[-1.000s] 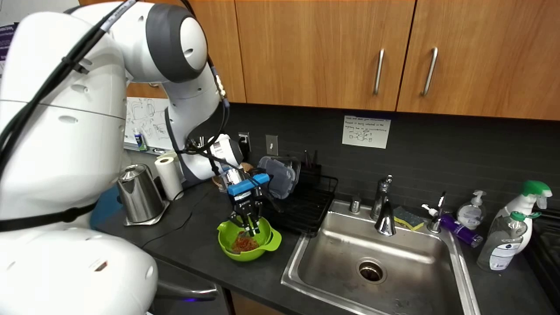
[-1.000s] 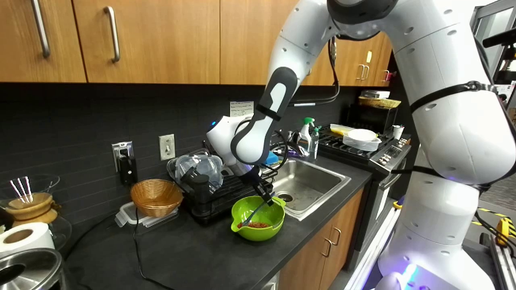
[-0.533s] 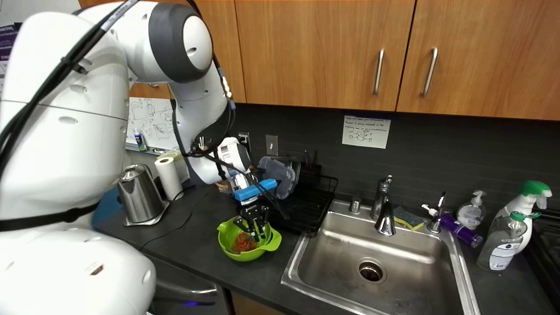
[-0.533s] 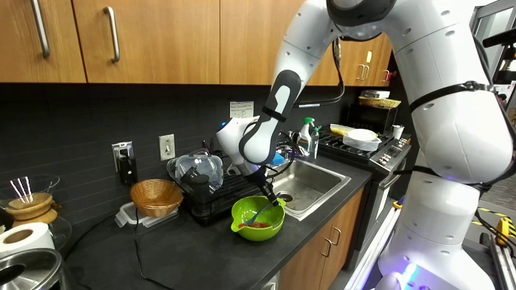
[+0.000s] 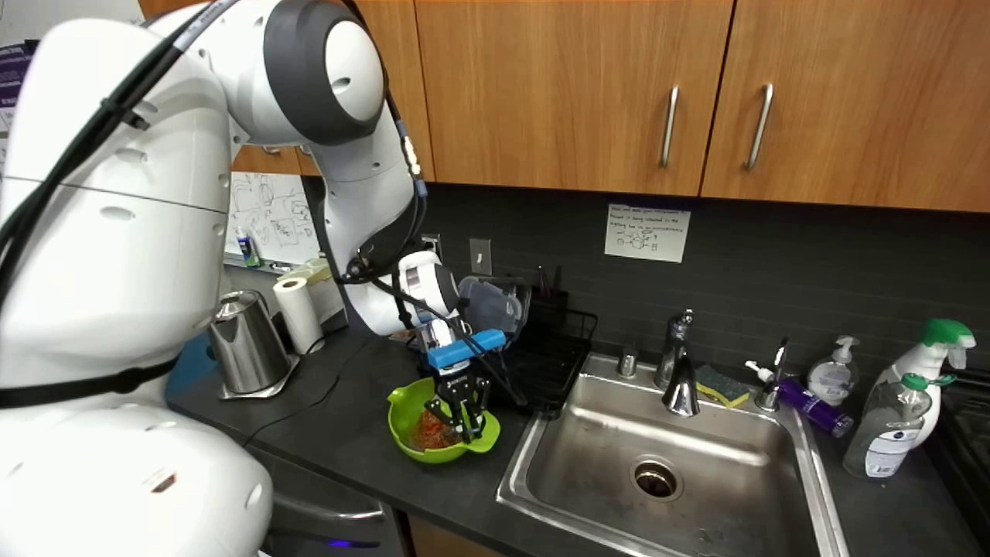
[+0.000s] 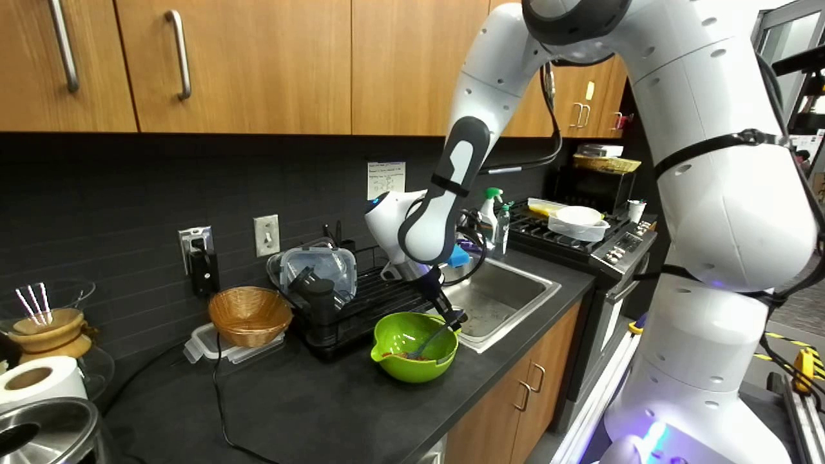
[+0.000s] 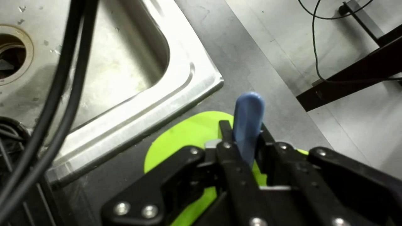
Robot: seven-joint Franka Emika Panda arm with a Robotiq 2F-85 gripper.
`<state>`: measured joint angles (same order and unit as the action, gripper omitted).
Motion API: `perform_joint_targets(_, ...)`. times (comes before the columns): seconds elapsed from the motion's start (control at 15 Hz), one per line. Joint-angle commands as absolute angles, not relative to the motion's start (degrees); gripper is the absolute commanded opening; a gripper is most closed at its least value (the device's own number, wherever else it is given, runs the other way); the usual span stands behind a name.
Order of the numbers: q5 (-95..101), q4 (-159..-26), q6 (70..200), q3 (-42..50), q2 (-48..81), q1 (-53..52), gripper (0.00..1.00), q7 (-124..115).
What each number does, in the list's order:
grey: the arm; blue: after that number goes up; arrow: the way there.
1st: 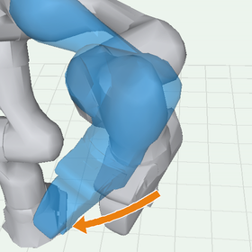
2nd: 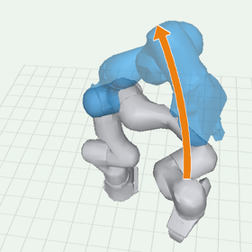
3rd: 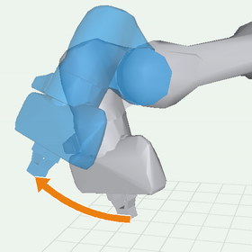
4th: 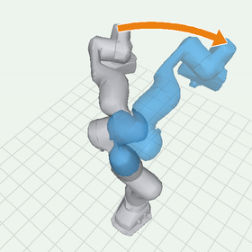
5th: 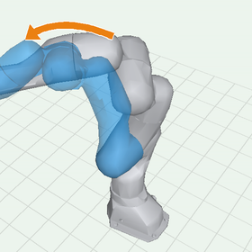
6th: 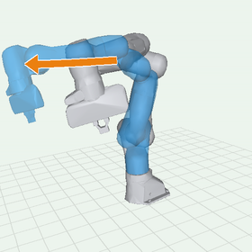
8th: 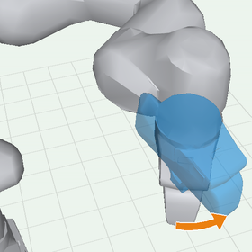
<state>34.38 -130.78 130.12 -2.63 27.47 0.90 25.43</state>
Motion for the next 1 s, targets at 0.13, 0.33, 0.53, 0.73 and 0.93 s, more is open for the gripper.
perform_joint_targets(0.13, 34.1, -132.8, 129.4, -1.9, 24.9, 0.8, 0.05, 25.9)
perform_joint_targets(0.33, 34.1, -132.7, 128.4, -1.8, 24.5, 0.6, 0.05, 25.7)
perform_joint_targets(0.53, 33.9, -132.4, 126.8, -2.0, 24.2, 0.4, 0.05, 25.6)
perform_joint_targets(0.73, 33.1, -130.8, 125.0, -2.4, 25.7, 0.4, 0.05, 26.6)
perform_joint_targets(0.93, 32.9, -128.7, 122.2, -2.8, 27.7, 0.1, 0.05, 26.8)
